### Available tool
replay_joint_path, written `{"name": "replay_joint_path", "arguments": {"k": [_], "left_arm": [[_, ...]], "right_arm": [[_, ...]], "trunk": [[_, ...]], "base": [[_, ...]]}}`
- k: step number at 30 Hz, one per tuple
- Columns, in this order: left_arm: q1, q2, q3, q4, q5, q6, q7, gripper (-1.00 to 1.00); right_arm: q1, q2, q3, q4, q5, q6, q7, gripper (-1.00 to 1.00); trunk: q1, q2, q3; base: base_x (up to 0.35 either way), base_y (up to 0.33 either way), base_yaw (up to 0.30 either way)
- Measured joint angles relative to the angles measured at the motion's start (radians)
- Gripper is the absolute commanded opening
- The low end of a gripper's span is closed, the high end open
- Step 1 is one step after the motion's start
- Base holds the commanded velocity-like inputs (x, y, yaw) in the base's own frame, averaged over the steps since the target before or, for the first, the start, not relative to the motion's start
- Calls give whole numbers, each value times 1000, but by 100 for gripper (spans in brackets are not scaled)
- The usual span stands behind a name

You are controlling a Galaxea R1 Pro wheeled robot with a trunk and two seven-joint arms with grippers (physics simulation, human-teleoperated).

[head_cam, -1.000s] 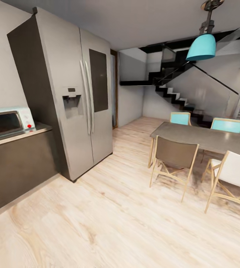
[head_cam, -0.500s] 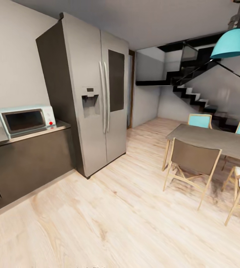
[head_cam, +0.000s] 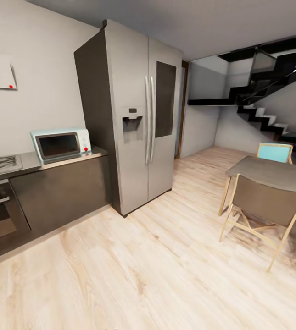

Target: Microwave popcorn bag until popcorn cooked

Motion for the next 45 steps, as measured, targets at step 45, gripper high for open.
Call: {"name": "replay_joint_path", "arguments": {"k": [45], "left_arm": [[0,0,-2,1,0,8,-1,100]], "right_arm": [[0,-7,3,0,3,-1,0,100]], "trunk": [[-1,0,0]], "base": [[83,0,188]]}}
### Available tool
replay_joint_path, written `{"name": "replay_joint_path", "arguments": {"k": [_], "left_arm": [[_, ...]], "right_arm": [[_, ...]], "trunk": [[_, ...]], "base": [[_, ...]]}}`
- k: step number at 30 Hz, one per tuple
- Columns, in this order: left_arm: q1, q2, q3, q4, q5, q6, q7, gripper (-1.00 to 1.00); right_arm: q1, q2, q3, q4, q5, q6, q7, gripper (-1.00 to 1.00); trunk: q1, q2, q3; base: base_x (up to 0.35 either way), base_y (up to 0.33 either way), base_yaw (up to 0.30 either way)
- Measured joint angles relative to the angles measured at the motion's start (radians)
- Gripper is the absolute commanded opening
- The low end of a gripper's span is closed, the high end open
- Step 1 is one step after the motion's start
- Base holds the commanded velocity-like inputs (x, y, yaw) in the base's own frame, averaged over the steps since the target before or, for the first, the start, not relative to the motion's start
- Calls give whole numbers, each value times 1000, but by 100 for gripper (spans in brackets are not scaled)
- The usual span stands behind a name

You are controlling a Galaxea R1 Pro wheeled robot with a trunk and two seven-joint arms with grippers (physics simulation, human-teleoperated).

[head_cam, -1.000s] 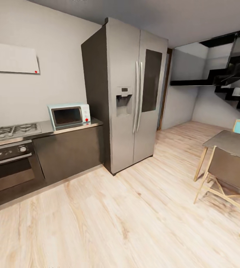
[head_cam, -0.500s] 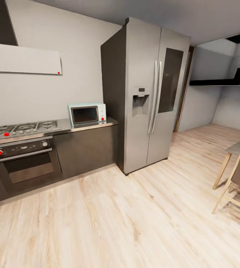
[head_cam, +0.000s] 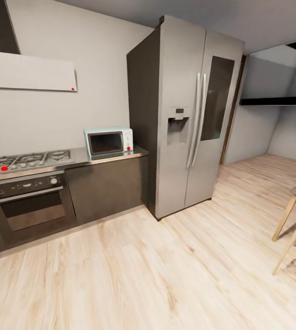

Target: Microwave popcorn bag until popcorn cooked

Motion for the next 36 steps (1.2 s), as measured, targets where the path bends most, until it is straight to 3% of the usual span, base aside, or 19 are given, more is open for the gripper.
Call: {"name": "replay_joint_path", "arguments": {"k": [36], "left_arm": [[0,1,1,0,1,3,1,100]], "right_arm": [[0,7,4,0,5,1,1,100]], "trunk": [[0,0,0]], "base": [[322,0,0]]}}
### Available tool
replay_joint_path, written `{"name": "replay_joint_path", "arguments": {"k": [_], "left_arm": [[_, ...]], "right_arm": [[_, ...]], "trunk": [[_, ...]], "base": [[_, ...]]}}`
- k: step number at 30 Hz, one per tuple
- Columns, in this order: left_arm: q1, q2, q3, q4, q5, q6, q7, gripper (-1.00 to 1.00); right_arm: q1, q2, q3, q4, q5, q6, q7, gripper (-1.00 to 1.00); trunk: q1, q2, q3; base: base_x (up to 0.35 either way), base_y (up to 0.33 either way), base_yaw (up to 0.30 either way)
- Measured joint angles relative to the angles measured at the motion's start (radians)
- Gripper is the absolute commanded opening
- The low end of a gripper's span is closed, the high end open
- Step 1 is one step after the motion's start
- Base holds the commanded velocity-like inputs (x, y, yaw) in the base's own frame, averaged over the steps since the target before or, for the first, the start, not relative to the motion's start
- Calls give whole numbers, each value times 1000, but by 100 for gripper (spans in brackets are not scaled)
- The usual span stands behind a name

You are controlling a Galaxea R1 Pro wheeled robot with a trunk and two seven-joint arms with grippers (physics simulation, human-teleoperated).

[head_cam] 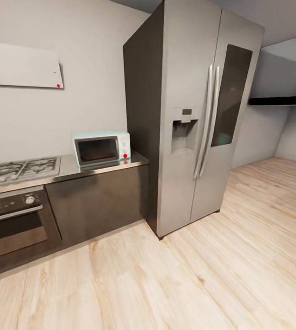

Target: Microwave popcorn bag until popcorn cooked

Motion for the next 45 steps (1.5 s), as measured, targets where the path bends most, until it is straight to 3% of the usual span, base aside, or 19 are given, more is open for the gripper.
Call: {"name": "replay_joint_path", "arguments": {"k": [16,45], "left_arm": [[0,-1,0,0,1,2,0,100],[0,0,0,0,1,1,1,100]], "right_arm": [[0,-8,0,0,0,-1,-1,100],[0,1,2,0,-1,-1,-1,100]], "trunk": [[0,0,0],[0,0,0]], "base": [[322,-45,0],[322,-117,26]]}}
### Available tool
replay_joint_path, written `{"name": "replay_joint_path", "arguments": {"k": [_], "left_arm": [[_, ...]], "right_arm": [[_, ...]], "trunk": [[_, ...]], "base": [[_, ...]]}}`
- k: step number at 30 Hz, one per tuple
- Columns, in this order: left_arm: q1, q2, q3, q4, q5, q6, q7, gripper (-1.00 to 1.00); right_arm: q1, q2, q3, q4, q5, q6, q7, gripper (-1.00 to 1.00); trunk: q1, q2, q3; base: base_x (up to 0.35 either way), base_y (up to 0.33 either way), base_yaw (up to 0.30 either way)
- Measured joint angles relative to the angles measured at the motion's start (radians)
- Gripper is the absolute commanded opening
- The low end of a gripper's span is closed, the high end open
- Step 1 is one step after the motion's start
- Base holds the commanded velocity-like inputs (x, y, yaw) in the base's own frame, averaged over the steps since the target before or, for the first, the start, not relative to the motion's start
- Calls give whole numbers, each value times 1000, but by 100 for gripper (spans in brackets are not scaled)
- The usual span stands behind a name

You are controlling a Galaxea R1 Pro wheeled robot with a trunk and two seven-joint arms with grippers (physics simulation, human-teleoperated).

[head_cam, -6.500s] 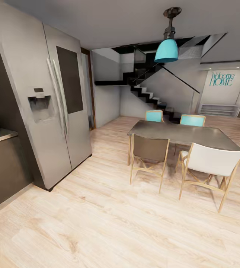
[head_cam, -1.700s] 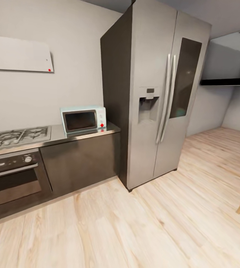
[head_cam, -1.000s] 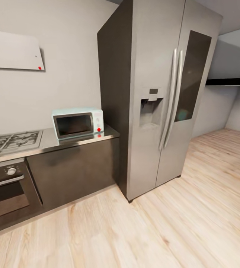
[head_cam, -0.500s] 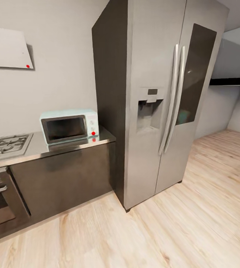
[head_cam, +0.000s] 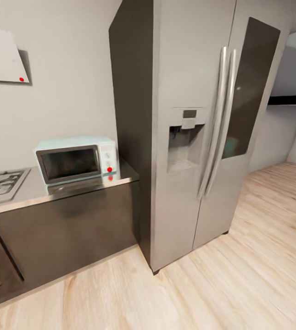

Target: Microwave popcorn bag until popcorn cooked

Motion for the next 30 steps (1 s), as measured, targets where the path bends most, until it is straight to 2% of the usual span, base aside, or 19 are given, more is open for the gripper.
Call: {"name": "replay_joint_path", "arguments": {"k": [2,8,16,30], "left_arm": [[0,0,0,0,2,-1,0,100],[0,1,0,0,37,-3,0,100],[0,1,0,0,43,-4,0,100],[0,1,0,0,43,-10,0,100]], "right_arm": [[0,0,-1,0,-2,0,0,100],[0,-1,-2,0,-3,0,0,100],[0,-1,-2,0,-3,-1,0,100],[0,-1,-2,0,-3,-1,0,100]], "trunk": [[0,0,0],[0,0,0],[0,0,0],[1,0,0]], "base": [[321,-112,255],[298,-99,268],[254,-89,270],[20,-4,270]]}}
